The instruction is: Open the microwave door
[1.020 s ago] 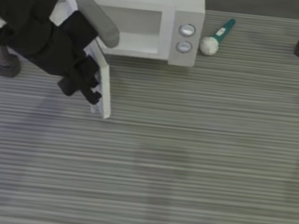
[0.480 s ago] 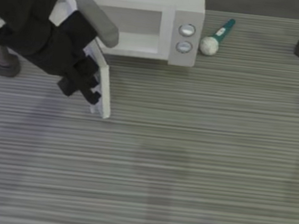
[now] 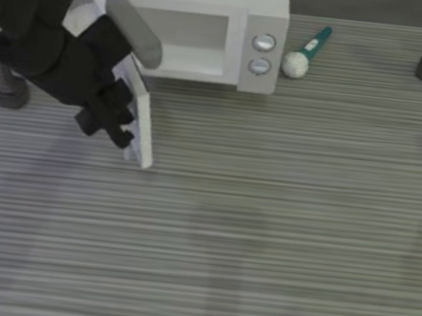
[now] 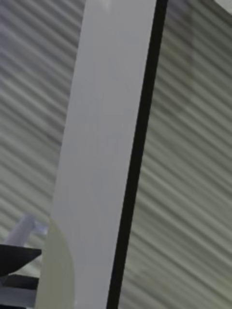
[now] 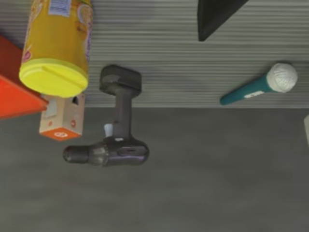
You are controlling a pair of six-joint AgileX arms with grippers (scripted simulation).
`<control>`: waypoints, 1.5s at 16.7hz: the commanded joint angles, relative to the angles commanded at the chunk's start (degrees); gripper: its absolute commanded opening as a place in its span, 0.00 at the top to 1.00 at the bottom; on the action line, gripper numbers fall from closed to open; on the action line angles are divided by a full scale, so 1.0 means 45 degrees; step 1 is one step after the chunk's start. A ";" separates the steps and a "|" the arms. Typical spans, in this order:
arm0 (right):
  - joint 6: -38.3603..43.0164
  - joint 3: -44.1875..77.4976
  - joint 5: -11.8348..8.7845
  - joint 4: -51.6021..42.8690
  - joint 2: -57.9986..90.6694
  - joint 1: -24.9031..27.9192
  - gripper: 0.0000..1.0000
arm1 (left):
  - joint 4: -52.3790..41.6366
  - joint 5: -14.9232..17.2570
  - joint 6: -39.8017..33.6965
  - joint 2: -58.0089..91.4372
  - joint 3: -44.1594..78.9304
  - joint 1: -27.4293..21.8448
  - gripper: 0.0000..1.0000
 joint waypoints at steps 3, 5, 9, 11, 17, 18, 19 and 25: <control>0.0000 0.0000 0.0000 0.0000 0.0000 0.0000 0.00 | -0.0425 0.0471 0.1091 -0.0006 -0.0003 0.0482 1.00; 0.0000 0.0000 0.0000 0.0000 0.0000 0.0000 0.00 | -0.0670 0.0785 0.1730 -0.0025 -0.0014 0.0760 1.00; 0.0000 0.0000 0.0000 0.0000 0.0000 0.0000 0.00 | -0.0767 0.0928 0.2022 -0.0050 -0.0016 0.0879 1.00; 0.0000 0.0000 0.0000 0.0000 0.0000 0.0000 0.00 | -0.0767 0.0928 0.2022 -0.0050 -0.0016 0.0879 1.00; 0.0000 0.0000 0.0000 0.0000 0.0000 0.0000 0.00 | -0.0767 0.0928 0.2022 -0.0050 -0.0016 0.0879 1.00; 0.0000 0.0000 0.0000 0.0000 0.0000 0.0000 0.00 | -0.0767 0.0928 0.2022 -0.0050 -0.0016 0.0879 1.00; 0.0000 0.0000 0.0000 0.0000 0.0000 0.0000 0.00 | -0.0767 0.0928 0.2022 -0.0050 -0.0016 0.0879 1.00; 0.0000 0.0000 0.0000 0.0000 0.0000 0.0000 0.00 | -0.0767 0.0928 0.2022 -0.0050 -0.0016 0.0879 1.00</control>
